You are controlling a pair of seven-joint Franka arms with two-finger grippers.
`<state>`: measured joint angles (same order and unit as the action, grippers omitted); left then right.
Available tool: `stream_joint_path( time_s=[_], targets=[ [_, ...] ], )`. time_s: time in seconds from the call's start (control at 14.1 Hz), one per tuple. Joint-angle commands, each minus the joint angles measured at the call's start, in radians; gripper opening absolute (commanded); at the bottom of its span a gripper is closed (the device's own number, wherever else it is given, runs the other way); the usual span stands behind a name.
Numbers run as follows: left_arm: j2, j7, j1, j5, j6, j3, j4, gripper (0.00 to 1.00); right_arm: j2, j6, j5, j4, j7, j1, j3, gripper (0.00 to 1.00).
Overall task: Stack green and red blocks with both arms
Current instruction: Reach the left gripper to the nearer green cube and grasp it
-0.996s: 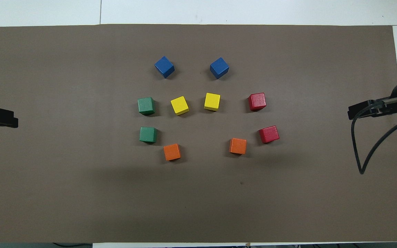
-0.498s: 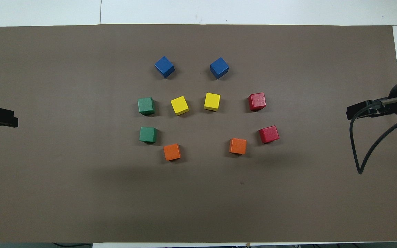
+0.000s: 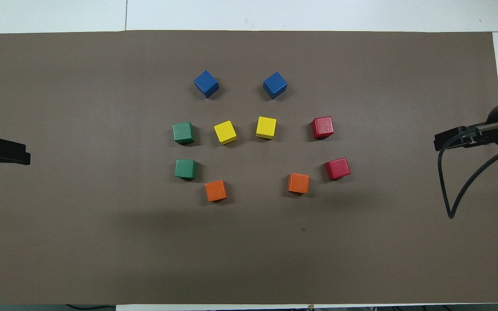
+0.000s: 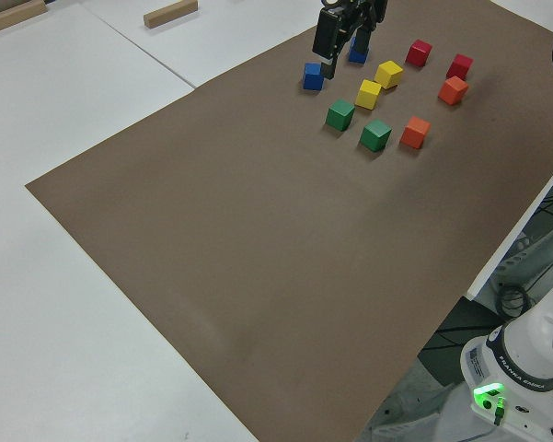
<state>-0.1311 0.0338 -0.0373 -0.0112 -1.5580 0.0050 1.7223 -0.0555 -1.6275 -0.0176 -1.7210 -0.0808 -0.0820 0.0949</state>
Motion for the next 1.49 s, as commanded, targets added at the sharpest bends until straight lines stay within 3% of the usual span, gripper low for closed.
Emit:
stream_joint_path(
  time_s=[0.0, 0.43, 0.71, 0.93, 1.42],
  targets=[
    [-0.048, 0.053, -0.067, 0.017, -0.086, -0.002, 0.094, 1.00, -0.018, -0.023, 0.004, -0.025, 0.018, -0.008, 0.006, 1.00],
    [0.031, 0.274, -0.288, 0.020, -0.290, -0.002, 0.192, 1.00, -0.018, -0.032, 0.004, -0.026, 0.015, -0.005, 0.006, 1.00],
    [0.172, 0.348, -0.397, 0.020, -0.425, -0.002, 0.221, 1.00, -0.018, -0.029, 0.007, -0.028, 0.015, -0.005, 0.006, 1.00],
    [0.165, 0.345, -0.403, 0.020, -0.546, -0.002, 0.322, 0.99, -0.036, -0.031, 0.010, -0.063, 0.016, -0.004, 0.006, 1.00],
    [0.217, 0.362, -0.431, 0.049, -0.678, -0.004, 0.398, 0.98, -0.038, -0.026, 0.010, -0.066, 0.015, -0.010, 0.006, 1.00]
  ],
)
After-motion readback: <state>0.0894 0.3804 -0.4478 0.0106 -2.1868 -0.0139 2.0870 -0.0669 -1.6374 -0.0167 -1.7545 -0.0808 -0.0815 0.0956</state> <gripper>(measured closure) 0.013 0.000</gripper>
